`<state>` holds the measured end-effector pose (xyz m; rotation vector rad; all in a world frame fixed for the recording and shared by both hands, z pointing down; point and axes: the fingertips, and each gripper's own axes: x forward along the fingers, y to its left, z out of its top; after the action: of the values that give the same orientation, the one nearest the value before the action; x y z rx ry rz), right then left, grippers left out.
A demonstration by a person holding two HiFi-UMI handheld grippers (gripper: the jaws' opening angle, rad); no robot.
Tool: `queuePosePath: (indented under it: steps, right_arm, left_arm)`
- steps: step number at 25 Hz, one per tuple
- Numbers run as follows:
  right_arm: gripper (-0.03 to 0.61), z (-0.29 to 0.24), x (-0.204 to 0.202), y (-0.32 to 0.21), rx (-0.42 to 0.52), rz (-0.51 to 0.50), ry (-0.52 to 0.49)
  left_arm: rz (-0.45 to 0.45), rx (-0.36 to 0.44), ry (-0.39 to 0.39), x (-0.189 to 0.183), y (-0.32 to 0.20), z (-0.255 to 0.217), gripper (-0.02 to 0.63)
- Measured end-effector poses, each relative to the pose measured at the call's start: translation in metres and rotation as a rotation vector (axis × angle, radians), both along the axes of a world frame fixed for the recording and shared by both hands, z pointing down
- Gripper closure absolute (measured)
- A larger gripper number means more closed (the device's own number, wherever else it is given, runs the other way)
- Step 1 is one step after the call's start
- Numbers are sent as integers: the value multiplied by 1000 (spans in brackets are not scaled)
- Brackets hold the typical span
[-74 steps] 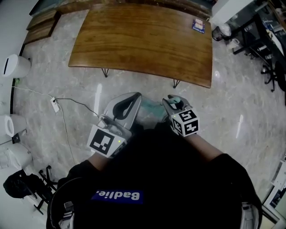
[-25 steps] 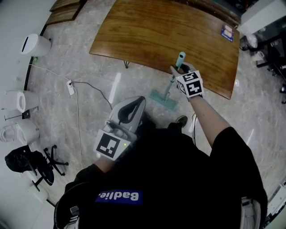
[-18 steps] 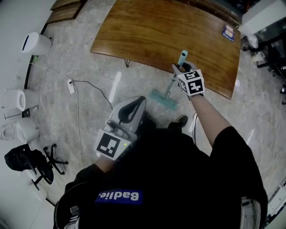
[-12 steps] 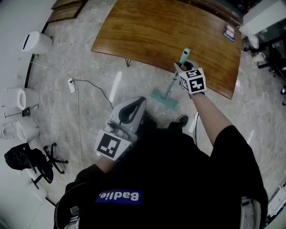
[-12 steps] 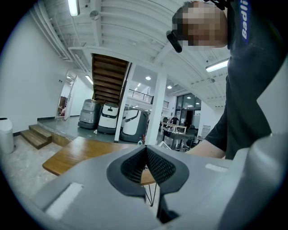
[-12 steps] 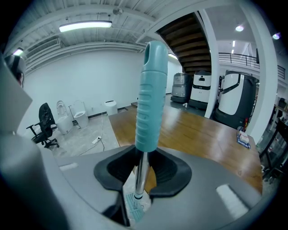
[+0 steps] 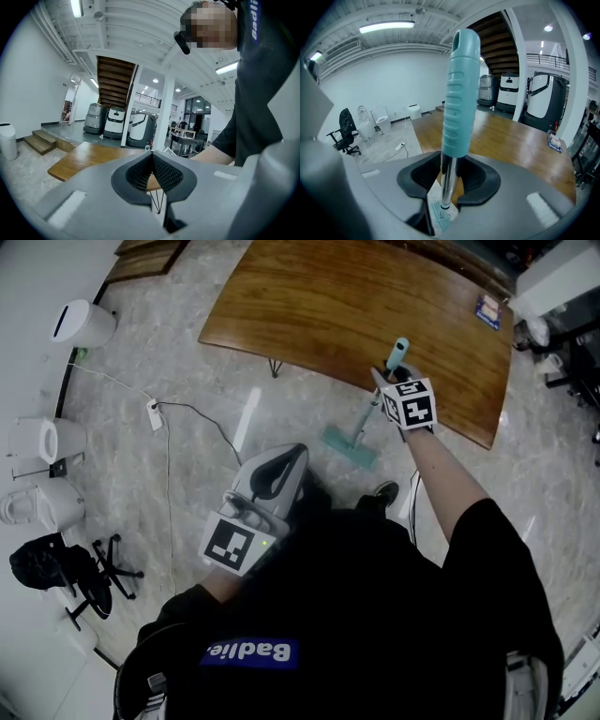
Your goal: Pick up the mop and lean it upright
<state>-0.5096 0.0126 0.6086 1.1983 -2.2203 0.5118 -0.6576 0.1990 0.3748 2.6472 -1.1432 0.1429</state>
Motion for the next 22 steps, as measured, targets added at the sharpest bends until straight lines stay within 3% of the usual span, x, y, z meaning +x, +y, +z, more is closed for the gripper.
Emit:
queuePosePath:
  steps: [10,22]
  right_arm:
    - [390,17,-1,2,-37,3,-9]
    - [303,34,24,-3,-58,80,-37]
  left_arm:
    - [-1,-4,-17,-6,6,1,594]
    - [3,-20,-35,-4,7,8,594]
